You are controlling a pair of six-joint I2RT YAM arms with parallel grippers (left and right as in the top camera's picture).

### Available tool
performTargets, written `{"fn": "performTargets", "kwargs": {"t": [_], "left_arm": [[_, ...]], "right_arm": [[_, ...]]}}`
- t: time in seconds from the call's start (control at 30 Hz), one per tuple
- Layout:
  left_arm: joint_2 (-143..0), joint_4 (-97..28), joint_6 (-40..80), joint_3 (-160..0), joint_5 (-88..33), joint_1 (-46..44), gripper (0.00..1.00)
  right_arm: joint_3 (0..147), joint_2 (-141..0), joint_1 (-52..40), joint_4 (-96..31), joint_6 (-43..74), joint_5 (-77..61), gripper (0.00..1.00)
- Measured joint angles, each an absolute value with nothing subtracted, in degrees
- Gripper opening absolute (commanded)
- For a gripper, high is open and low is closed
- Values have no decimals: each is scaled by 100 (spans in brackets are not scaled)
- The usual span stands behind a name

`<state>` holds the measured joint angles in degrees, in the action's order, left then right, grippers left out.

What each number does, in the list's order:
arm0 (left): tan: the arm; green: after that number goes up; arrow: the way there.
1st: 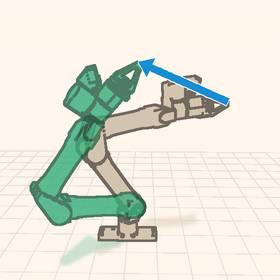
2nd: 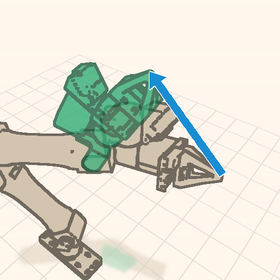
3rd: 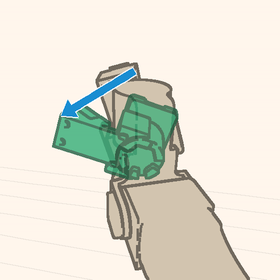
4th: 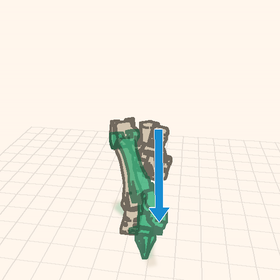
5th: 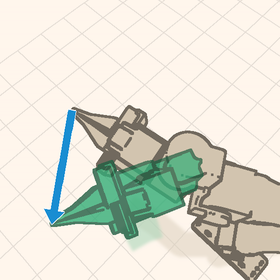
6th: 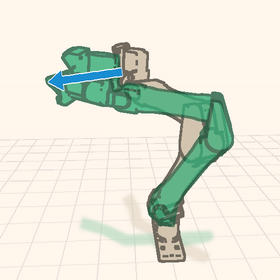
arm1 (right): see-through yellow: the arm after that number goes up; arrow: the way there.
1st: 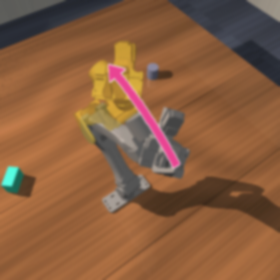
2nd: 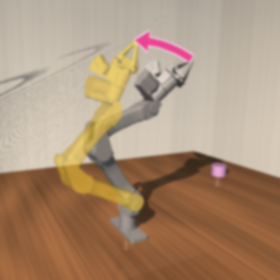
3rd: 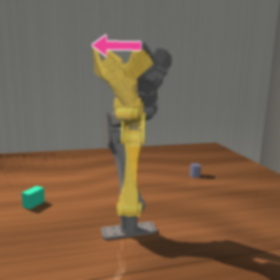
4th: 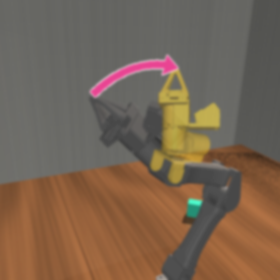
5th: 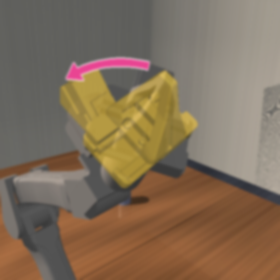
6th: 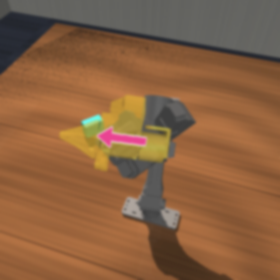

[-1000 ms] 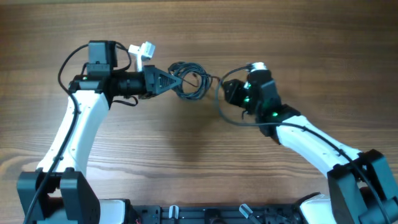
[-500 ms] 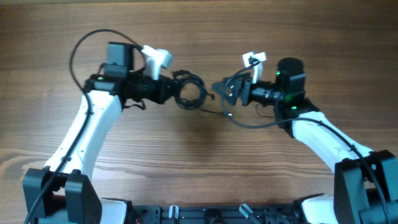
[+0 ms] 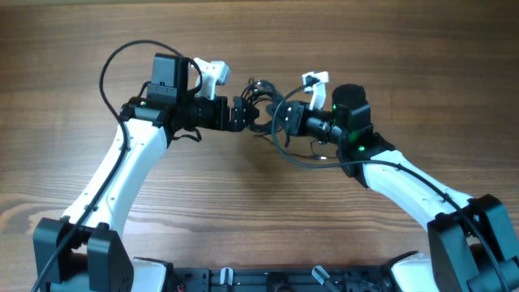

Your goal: Untangle cables

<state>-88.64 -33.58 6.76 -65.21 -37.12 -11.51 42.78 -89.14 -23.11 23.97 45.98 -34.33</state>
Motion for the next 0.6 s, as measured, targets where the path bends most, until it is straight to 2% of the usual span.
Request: {"fn": "performTargets", "kwargs": {"t": [0.2, 0.37, 0.4, 0.43, 0.5, 0.53, 0.6], "left_arm": [[-8864, -3328, 2346, -6521, -3669, -1278, 74], [-8989, -3179, 2788, -6521, -3625, -1352, 59], [-9085, -3046, 2827, -6521, -3625, -1352, 26], [-9153, -2974, 2856, -6521, -3629, -1354, 4], [-9205, -2720, 2910, -6523, -3701, -1404, 4], [-9205, -2626, 2891, -6521, -3688, -1415, 4], [-9209, -2543, 2902, -6521, -3638, -1194, 4]], "right_arm": [[4278, -8914, -2311, 2692, 5347, -3301, 5], [4274, -8914, -2311, 3273, 5682, -3640, 5], [4274, -8914, -2314, 3312, 5743, -3723, 6], [4274, -8914, -2314, 3312, 5763, -3782, 19], [4274, -8917, -2324, 3308, 5675, -3881, 61], [4274, -8914, -2309, 3304, 5531, -3957, 99], [4287, -8914, -2075, 3070, 4921, -4187, 100]]}}
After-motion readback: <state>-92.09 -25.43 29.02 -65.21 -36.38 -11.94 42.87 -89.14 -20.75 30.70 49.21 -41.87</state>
